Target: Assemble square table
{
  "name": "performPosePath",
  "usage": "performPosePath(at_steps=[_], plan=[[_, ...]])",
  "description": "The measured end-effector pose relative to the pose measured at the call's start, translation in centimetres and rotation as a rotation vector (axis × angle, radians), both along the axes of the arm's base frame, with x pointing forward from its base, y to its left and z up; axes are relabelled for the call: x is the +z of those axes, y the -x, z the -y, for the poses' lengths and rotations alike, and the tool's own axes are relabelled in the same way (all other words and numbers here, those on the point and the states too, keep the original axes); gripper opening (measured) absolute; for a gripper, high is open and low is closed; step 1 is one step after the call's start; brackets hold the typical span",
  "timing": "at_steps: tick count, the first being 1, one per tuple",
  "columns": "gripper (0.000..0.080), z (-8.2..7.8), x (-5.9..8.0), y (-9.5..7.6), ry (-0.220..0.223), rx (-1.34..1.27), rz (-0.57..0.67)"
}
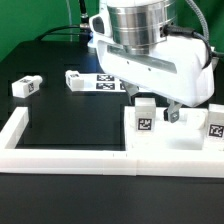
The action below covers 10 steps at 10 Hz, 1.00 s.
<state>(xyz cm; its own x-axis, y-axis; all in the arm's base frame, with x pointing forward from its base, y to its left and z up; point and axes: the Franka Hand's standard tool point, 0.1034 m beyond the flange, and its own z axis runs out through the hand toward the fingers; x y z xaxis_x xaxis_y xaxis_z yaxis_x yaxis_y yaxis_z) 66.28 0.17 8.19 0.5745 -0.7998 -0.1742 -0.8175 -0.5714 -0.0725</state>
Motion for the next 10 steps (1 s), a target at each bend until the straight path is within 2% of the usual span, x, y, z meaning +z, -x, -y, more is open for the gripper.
performPosePath(at_steps=[3, 4, 6, 8, 10], plan=[[0.0649, 0.2, 0.0, 0.0, -0.008, 0.246, 0.047], [0.0649, 0.8, 0.1, -0.3, 0.018, 0.457, 0.089], [0.0649, 1.6, 0.1, -1.0, 0.041, 0.745, 0.172], [0.0649, 1.7, -0.1, -1.0, 0.047, 0.698, 0.170], [0.0364, 1.6, -0.1, -1.0, 0.047, 0.553, 0.149]])
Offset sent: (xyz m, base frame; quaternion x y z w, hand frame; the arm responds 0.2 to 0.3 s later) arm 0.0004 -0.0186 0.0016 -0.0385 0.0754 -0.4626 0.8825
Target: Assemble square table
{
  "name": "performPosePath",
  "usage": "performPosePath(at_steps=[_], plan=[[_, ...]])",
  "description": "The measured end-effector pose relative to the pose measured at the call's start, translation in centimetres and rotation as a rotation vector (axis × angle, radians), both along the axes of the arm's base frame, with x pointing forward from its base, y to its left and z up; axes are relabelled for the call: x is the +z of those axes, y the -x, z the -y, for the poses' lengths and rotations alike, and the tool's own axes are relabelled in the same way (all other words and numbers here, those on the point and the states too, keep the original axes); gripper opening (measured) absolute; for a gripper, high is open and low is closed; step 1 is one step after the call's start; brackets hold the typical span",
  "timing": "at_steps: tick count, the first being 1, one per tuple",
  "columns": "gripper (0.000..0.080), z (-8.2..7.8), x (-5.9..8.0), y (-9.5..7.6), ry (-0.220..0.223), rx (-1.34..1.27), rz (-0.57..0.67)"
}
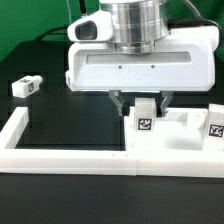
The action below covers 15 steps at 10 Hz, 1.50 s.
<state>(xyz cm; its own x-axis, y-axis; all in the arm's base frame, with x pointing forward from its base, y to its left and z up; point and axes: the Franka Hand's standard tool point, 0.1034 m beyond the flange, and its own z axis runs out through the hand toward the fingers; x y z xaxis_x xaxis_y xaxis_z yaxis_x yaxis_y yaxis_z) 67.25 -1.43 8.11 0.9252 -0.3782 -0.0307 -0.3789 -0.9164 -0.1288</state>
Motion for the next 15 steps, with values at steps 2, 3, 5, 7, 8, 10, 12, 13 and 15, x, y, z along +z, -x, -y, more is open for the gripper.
performPosePath(at_steps=[2, 3, 5, 7, 8, 10, 12, 13, 15], plan=[[0.0289, 0.1, 0.0, 0.0, -0.002, -0.122, -0.016], [0.0289, 0.1, 0.0, 0.0, -0.004, -0.175, -0.023], [0.0289, 0.3, -0.1, 0.0, -0.016, -0.504, -0.063], [0.0289, 0.5, -0.2, 0.1, -0.052, -0.875, -0.106], [0.0291, 0.2, -0.2, 0.2, -0.054, -0.985, -0.117], [0.0291, -0.5, -0.1, 0.0, -0.058, -1.330, -0.151], [0.0291, -0.4, -0.1, 0.1, -0.053, -1.390, -0.149], [0.0397, -0.4, -0.2, 0.2, -0.045, -1.331, -0.145], [0.0614, -0.3, -0.3, 0.9, 0.041, -1.033, -0.154]])
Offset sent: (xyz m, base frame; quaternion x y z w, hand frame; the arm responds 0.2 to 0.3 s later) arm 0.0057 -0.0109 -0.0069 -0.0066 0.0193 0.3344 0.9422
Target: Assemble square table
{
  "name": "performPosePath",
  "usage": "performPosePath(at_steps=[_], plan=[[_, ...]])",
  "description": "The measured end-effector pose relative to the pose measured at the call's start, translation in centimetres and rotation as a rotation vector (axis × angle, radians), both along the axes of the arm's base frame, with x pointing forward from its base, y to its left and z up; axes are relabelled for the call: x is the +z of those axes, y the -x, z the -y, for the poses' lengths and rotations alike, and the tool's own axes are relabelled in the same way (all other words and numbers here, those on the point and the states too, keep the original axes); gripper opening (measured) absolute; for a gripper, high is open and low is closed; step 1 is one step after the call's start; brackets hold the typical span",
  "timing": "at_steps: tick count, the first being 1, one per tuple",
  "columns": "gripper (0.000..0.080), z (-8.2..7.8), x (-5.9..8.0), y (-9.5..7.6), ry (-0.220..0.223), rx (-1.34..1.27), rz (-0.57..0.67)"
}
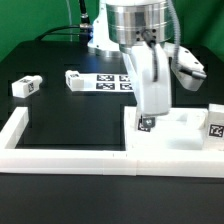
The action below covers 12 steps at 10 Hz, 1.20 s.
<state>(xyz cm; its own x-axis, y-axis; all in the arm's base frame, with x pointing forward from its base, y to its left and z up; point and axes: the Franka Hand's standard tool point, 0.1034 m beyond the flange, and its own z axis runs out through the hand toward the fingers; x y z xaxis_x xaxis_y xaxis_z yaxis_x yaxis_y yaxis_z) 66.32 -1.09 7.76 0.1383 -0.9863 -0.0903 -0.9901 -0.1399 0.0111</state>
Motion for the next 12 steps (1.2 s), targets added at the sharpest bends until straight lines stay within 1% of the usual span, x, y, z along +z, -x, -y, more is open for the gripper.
performPosePath(at_steps=[1, 2, 6, 7, 8, 11, 12], plan=[[0.0614, -0.15, -0.03, -0.02, 0.018, 0.208, 0.012], [0.0643, -0.53, -0.02, -0.01, 0.020, 0.360, 0.020], [0.0649, -0.37, -0.12, 0.04, 0.012, 0.638, 0.042], [0.0649, -0.70, -0.48, -0.13, 0.031, 0.720, 0.072], [0.0649, -0.59, -0.81, -0.21, 0.057, 0.861, 0.111], [0.0640, -0.63, -0.90, -0.12, 0.052, 0.804, 0.106], [0.0460, -0.69, -0.92, -0.12, 0.050, 0.717, 0.102]])
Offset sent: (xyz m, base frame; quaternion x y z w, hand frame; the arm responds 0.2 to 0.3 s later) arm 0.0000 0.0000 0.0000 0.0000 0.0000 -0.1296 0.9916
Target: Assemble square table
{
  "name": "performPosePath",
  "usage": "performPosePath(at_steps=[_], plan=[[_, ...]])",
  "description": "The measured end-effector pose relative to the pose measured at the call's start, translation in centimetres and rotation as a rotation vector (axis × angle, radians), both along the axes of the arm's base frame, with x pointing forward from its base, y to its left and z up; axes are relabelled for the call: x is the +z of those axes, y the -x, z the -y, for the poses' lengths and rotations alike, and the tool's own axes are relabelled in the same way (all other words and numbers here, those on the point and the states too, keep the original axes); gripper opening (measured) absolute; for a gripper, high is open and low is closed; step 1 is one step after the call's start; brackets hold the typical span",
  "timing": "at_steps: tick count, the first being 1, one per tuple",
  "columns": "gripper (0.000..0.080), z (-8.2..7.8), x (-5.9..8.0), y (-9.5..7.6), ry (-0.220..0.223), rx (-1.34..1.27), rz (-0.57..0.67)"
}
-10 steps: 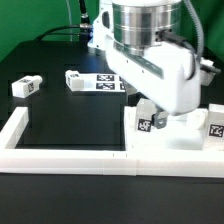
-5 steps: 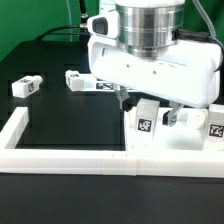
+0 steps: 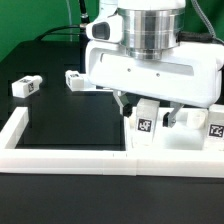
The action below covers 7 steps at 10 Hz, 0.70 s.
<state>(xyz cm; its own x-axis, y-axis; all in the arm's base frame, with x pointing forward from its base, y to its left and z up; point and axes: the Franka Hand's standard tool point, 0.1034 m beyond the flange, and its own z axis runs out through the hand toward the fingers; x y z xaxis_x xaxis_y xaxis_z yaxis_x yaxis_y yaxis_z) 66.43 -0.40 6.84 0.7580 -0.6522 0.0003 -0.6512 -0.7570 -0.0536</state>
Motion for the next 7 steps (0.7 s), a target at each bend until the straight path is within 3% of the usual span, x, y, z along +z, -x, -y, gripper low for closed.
performPosePath(at_steps=[1, 2, 5, 7], plan=[[0.0460, -0.02, -0.01, 0.00, -0.003, -0.056, -0.002], [0.0283, -0.03, -0.01, 0.00, -0.005, -0.113, -0.005], [0.0288, 0.09, -0.06, -0.07, -0.011, -0.374, -0.005], [0.0288, -0.01, -0.06, -0.22, -0.059, -0.683, -0.013]])
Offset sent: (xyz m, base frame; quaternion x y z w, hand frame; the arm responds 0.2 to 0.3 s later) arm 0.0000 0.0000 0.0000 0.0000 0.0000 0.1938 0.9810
